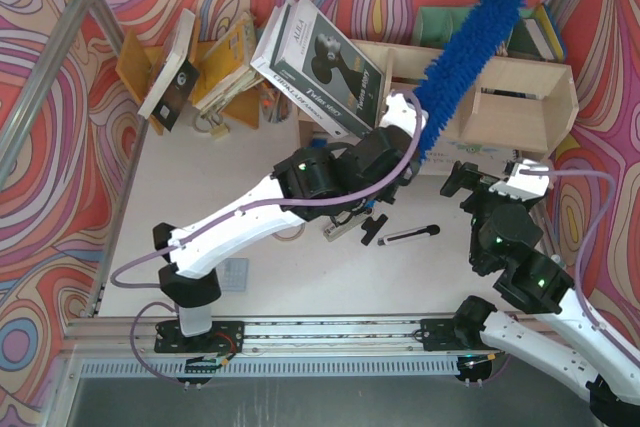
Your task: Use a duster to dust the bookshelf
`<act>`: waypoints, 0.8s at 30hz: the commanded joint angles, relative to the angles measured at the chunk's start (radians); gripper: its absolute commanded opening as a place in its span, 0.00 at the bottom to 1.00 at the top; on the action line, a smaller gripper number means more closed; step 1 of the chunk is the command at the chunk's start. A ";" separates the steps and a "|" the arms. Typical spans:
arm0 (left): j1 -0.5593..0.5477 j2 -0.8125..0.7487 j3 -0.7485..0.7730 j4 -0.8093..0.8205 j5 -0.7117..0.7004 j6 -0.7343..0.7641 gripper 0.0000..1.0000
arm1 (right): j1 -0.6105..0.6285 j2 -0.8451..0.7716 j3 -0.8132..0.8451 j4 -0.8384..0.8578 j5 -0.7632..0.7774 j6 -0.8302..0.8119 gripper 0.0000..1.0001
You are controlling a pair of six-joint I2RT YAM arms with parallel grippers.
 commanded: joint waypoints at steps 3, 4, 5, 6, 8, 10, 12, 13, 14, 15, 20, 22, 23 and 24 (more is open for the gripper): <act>0.071 -0.133 -0.054 0.078 -0.228 0.013 0.00 | 0.000 -0.026 -0.009 0.038 0.016 0.008 0.99; 0.087 -0.145 -0.056 0.071 -0.238 0.002 0.00 | 0.000 -0.025 -0.009 0.038 0.016 0.008 0.99; 0.106 -0.151 -0.056 0.057 -0.240 -0.009 0.00 | -0.001 -0.026 -0.008 0.038 0.016 0.008 0.99; 0.123 -0.156 -0.056 0.052 -0.237 -0.018 0.00 | -0.001 -0.026 -0.008 0.038 0.016 0.009 0.99; 0.147 -0.161 -0.055 0.042 -0.227 -0.022 0.00 | 0.000 -0.026 -0.010 0.036 0.015 0.010 0.99; 0.156 -0.157 -0.055 0.049 -0.215 -0.005 0.00 | 0.000 -0.025 -0.013 0.038 0.014 0.011 0.99; 0.157 -0.153 -0.068 0.073 -0.188 0.019 0.00 | 0.000 -0.021 -0.019 0.050 0.014 0.007 0.99; 0.157 -0.149 -0.070 0.081 -0.168 0.025 0.00 | 0.000 -0.017 -0.018 0.053 0.012 0.003 0.99; 0.159 -0.141 -0.069 0.084 -0.151 0.027 0.00 | 0.000 -0.012 -0.016 0.052 0.011 0.002 0.99; 0.160 -0.131 -0.065 0.083 -0.136 0.026 0.00 | 0.000 -0.007 -0.012 0.049 0.011 0.002 0.99; 0.174 -0.061 -0.003 0.030 -0.078 -0.007 0.00 | 0.000 -0.006 -0.006 0.044 0.008 0.003 0.99; 0.174 -0.028 0.030 0.009 -0.051 -0.016 0.00 | 0.000 -0.010 -0.006 0.041 0.005 0.002 0.99; 0.174 -0.008 0.048 -0.005 -0.025 -0.020 0.00 | 0.000 -0.013 -0.007 0.041 0.005 0.003 0.99; 0.174 0.005 0.066 -0.016 0.000 -0.024 0.00 | 0.000 -0.015 -0.008 0.042 0.005 0.004 0.99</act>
